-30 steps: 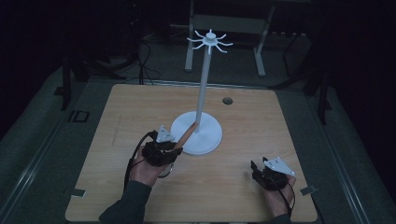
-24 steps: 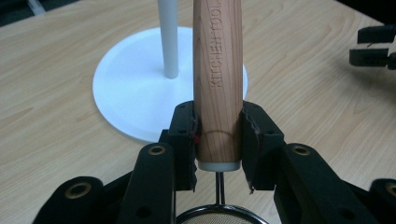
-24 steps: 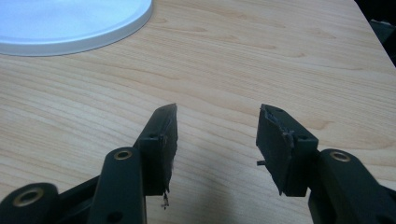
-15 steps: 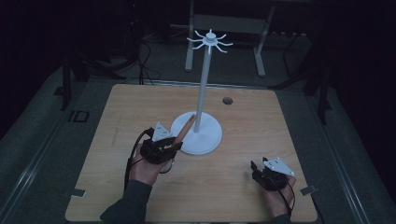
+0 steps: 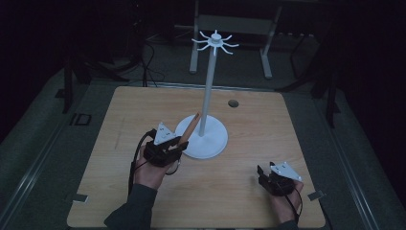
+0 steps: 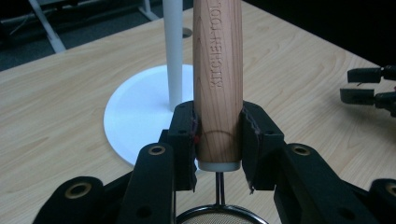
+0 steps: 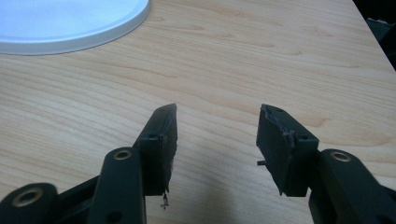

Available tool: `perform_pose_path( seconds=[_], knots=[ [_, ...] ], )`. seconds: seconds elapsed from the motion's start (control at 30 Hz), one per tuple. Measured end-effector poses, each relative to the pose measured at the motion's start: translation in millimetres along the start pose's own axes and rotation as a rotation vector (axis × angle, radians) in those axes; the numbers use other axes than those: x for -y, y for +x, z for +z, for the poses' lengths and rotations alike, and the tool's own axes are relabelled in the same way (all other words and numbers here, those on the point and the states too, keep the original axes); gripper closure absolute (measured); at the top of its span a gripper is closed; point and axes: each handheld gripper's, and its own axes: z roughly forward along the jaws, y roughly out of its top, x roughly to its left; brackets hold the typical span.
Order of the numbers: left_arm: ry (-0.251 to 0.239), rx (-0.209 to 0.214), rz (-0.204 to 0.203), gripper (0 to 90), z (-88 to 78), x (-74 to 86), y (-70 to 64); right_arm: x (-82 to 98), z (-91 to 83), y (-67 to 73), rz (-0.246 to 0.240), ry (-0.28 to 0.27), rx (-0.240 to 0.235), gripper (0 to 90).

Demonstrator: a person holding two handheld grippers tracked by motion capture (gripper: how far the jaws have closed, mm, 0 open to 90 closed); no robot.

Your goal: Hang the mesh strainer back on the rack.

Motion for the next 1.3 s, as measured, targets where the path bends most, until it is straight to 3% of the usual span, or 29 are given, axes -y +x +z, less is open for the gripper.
perform_pose_path(
  seconds=[0.47,1.3],
  knots=[
    [-0.063,-0.013,0.000,68.6,-5.4,-8.0,-2.8,0.1,0.2,0.3,-0.003,0.002,0.003,47.6],
    [-0.119,-0.011,0.003,68.6,-11.1,-26.4,-7.9,0.5,0.4,0.3,0.002,0.005,0.004,47.4]
  ],
)
